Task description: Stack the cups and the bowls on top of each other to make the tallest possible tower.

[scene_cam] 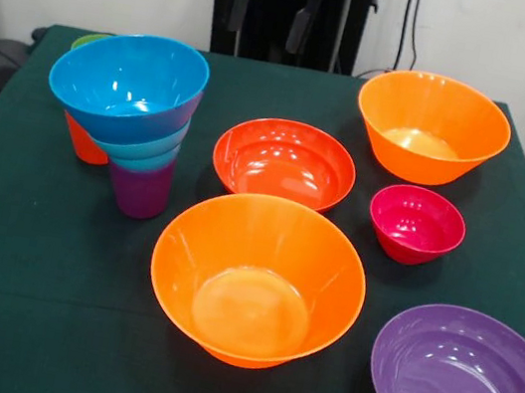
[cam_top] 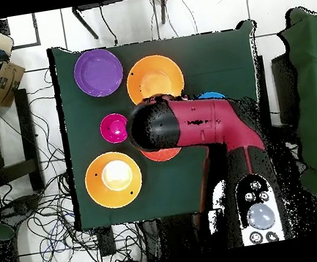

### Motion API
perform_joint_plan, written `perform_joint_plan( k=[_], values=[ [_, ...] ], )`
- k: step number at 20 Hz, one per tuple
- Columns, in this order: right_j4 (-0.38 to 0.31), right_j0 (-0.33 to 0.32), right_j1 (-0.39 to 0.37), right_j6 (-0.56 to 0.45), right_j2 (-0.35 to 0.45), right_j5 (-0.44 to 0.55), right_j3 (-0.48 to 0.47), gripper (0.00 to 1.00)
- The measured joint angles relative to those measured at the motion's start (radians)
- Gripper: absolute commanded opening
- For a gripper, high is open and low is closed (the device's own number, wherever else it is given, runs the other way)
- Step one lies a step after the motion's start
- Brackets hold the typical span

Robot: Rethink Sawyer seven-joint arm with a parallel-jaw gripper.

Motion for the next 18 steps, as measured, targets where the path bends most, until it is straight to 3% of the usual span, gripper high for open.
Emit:
perform_joint_plan(
  k=[8, 18],
  values=[
    [0.017, 0.037, 0.005, 0.000, -0.001, 0.000, -0.034, 1.00],
    [0.041, 0.135, 0.070, 0.000, -0.009, 0.061, -0.159, 1.00]
  ],
)
